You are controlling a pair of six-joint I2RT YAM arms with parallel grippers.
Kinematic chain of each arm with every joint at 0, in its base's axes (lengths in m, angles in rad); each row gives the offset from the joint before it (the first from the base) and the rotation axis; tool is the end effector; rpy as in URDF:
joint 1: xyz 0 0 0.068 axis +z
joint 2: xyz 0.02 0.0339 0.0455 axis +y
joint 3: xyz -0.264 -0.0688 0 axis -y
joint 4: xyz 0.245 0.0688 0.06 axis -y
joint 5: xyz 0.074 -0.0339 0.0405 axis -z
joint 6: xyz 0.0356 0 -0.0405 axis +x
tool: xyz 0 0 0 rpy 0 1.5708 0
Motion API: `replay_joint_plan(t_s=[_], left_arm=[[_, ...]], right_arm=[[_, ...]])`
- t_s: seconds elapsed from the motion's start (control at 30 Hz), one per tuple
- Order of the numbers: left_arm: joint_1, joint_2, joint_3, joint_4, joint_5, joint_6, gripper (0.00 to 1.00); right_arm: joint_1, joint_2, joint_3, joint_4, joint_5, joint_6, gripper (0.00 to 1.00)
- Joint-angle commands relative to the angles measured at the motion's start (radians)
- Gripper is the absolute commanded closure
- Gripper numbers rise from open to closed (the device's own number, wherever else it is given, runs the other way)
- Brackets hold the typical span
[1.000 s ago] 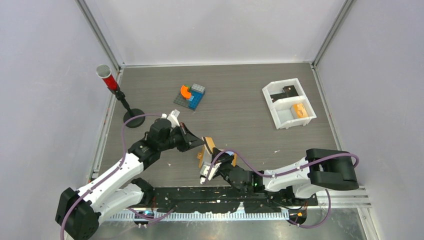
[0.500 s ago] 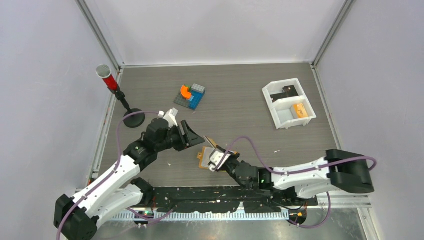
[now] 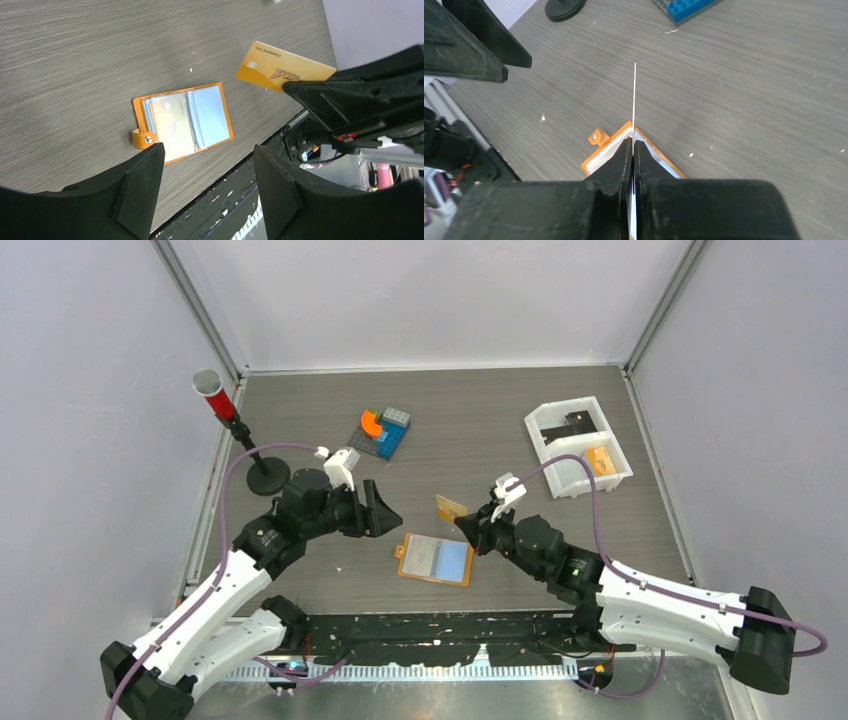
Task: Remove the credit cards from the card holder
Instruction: Place the credit card in the storage box.
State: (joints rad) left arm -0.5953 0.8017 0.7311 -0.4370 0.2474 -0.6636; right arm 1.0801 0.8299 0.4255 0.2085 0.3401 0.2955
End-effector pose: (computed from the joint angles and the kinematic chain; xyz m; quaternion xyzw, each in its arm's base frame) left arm 0.1440 -0.1081 0.2930 0.0333 0.8570 -0.3821 0.3440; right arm 0.1029 0.1674 0.2461 -0.1920 0.7449 0.2960 0.5663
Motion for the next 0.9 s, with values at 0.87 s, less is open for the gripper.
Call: replay_joint_plan(t_s=[0.87], left_arm=[[0.003,0.081,-0.147,0.769,0.462,-0.391,0.59]], right_arm=[[-0.124,-0.126,-0.062,0.297,-0.491,0.604,0.86]])
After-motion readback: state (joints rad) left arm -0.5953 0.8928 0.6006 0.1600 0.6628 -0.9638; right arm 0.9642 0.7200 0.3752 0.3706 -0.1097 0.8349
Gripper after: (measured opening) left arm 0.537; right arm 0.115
